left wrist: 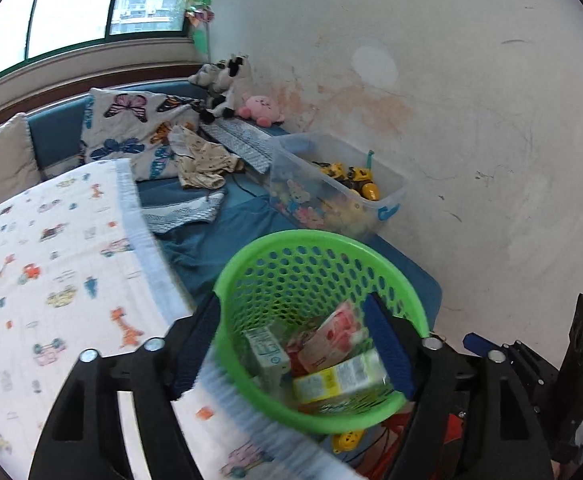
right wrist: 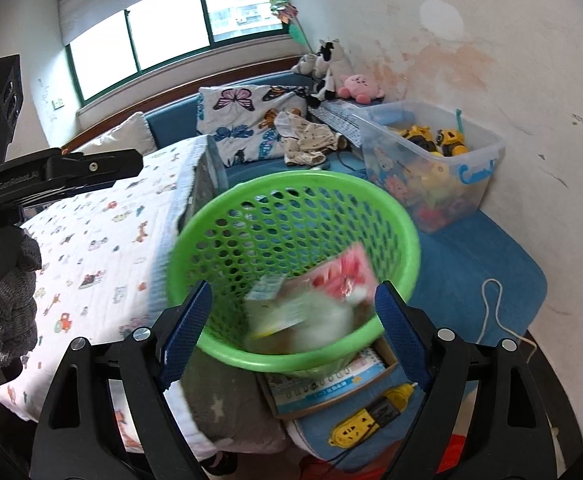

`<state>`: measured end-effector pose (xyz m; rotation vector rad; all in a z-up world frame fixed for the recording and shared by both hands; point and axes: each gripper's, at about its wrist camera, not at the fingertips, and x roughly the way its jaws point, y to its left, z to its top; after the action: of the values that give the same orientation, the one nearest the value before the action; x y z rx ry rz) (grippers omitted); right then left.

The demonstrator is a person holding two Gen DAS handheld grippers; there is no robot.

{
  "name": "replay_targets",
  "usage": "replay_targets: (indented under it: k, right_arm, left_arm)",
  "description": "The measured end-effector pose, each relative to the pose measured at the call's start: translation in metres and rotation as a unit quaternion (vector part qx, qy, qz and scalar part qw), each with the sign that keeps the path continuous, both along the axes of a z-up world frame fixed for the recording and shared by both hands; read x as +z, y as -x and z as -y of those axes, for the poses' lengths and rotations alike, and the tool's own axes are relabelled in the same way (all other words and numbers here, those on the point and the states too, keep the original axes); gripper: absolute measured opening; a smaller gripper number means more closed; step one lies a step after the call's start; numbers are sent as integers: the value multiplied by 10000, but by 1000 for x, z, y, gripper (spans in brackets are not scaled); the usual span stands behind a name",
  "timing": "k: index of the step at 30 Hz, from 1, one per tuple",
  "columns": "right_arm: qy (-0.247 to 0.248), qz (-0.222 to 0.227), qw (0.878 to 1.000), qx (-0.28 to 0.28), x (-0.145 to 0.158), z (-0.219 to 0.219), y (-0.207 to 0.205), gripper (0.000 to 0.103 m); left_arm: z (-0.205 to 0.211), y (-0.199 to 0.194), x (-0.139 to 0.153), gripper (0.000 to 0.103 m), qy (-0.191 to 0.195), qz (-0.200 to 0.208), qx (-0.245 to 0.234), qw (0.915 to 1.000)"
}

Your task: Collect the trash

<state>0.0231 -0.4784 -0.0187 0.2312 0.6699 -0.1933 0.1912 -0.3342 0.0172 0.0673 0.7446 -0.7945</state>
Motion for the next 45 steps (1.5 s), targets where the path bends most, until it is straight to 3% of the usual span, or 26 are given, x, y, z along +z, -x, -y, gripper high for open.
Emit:
replay_targets:
  k: [11, 19, 27, 40, 45]
  right_arm:
    - [22, 58, 9993, 360, 9, -47, -8, 87]
    - [40, 70, 9977, 674, 16, -87, -12, 93]
    - [67, 122, 9953, 963, 24, -125, -17, 98]
    - [45, 95, 9930, 1177, 26, -164, -18, 99]
    - [-21, 120, 9926, 1207, 28, -169, -18, 99]
  left_arm:
    - [-82, 17, 5, 86, -167, 317, 637, 9973]
    - [-140, 34, 3, 94, -460, 583, 1221, 9897]
    - [-188, 52, 2, 96, -581, 649, 1681, 9819]
    - [-249, 84, 1, 96, -884, 893, 2497, 9601]
    - [-267, 89, -4, 96, -775, 722, 2682, 9575]
